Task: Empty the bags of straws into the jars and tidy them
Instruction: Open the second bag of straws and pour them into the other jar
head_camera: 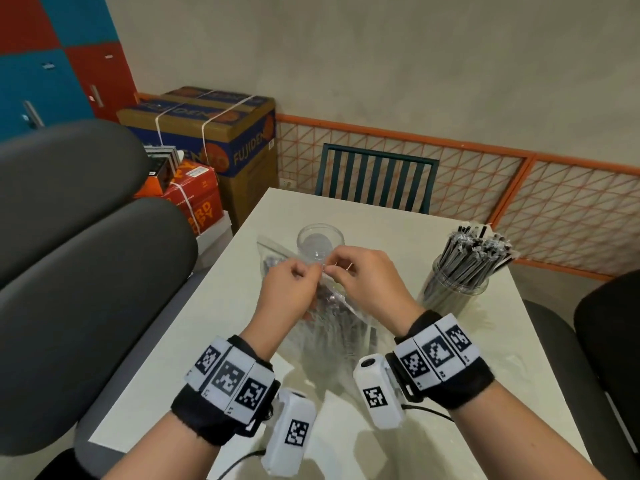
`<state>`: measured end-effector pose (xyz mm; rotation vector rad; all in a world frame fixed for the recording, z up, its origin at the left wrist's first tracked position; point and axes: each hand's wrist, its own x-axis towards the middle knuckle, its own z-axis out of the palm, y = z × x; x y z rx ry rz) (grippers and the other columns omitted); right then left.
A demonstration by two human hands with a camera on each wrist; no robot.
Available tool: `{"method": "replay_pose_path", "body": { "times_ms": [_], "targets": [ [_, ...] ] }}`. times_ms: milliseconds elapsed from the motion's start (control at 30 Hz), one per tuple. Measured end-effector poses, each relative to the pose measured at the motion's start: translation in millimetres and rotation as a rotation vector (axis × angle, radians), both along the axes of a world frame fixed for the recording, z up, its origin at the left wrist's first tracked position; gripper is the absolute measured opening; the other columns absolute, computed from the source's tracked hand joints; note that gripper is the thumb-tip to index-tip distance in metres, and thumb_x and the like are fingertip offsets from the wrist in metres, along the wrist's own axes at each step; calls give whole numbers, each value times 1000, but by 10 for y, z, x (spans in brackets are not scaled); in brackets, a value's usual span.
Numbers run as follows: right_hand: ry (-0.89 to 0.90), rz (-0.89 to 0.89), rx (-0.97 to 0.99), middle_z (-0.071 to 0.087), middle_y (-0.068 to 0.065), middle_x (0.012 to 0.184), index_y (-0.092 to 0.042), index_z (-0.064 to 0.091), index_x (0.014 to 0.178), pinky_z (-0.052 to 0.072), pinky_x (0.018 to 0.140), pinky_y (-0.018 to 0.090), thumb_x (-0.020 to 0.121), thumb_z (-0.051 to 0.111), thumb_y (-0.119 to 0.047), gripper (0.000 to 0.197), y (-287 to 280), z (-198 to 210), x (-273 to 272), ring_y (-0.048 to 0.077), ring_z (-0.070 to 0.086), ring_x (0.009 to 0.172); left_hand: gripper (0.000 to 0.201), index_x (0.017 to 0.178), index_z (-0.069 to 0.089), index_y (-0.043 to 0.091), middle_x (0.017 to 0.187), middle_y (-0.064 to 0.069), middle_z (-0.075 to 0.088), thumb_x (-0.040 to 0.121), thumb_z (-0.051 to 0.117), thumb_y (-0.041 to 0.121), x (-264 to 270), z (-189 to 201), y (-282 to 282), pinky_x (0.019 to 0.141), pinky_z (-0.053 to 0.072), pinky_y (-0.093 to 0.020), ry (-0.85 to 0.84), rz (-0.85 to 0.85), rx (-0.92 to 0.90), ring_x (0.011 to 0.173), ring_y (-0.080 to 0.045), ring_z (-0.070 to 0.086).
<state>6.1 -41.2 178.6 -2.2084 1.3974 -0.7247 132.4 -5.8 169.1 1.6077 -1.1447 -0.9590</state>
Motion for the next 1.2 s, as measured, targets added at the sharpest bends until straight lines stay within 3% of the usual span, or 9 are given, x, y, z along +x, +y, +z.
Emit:
{"method": "replay_pose_path", "body": {
  "times_ms": [167,267,367,500,733,867,1000,1133,1200],
  "targets": [
    [-2,-17,7,59,-11,66,-26,64,82,47,82,40,90,57,-26,11,-62,-18,-8,16,56,71,22,72,55,6,63,-9,57,90,49,17,207,-5,-134,62,52,-37,-151,50,-21,59,-24,53],
    [-34,-119,33,60,-6,73,-25,64,82,47,76,34,91,56,-24,12,-220,-50,-100,19,56,73,23,64,49,6,55,-9,52,87,49,12,257,-31,-90,55,46,-29,-156,47,-5,46,-15,49],
    [-41,-200,57,61,-4,79,-26,64,85,49,83,40,91,55,-23,11,-327,-77,-163,21,58,80,19,69,50,6,58,-12,51,87,50,12,263,-36,-48,49,42,-24,-157,40,-5,43,-12,48],
    [58,-102,43,65,-8,91,-35,63,106,40,90,40,91,55,-33,17,-240,-55,-31,12,54,84,21,64,47,9,56,-8,50,84,52,13,250,-20,-128,60,44,-31,-156,-9,3,56,-21,47],
    [67,-12,-43,57,-13,73,-29,67,93,37,87,39,92,55,-34,13,-156,-10,113,12,50,77,18,85,47,15,76,-2,55,85,58,29,400,-16,-270,63,40,-33,-517,156,-31,76,-26,54],
    [57,-50,-47,60,-11,77,-27,67,96,41,85,38,93,54,-32,14,-232,-29,35,12,51,76,30,61,41,14,61,-1,46,89,51,22,545,-43,-250,58,35,-30,-576,99,0,67,-25,48],
    [-6,-172,-17,59,-5,80,-20,69,96,44,72,30,93,54,-26,17,-381,-48,-113,19,55,78,29,63,41,8,64,-8,44,89,49,20,678,-25,-138,60,39,-32,-543,74,115,64,-25,46],
    [5,-138,21,58,-3,78,-18,68,94,34,64,25,93,54,-23,16,-404,-64,-83,15,49,68,13,95,50,11,94,-5,50,89,53,22,707,26,-48,78,51,-41,-530,-39,176,84,-25,55],
    [-36,-26,78,62,1,80,-20,67,88,37,61,24,92,55,-23,13,-377,-26,-33,11,48,64,46,128,37,25,116,2,32,88,59,29,687,95,-66,89,47,-37,-508,-126,151,98,-19,49]
  ]
}}
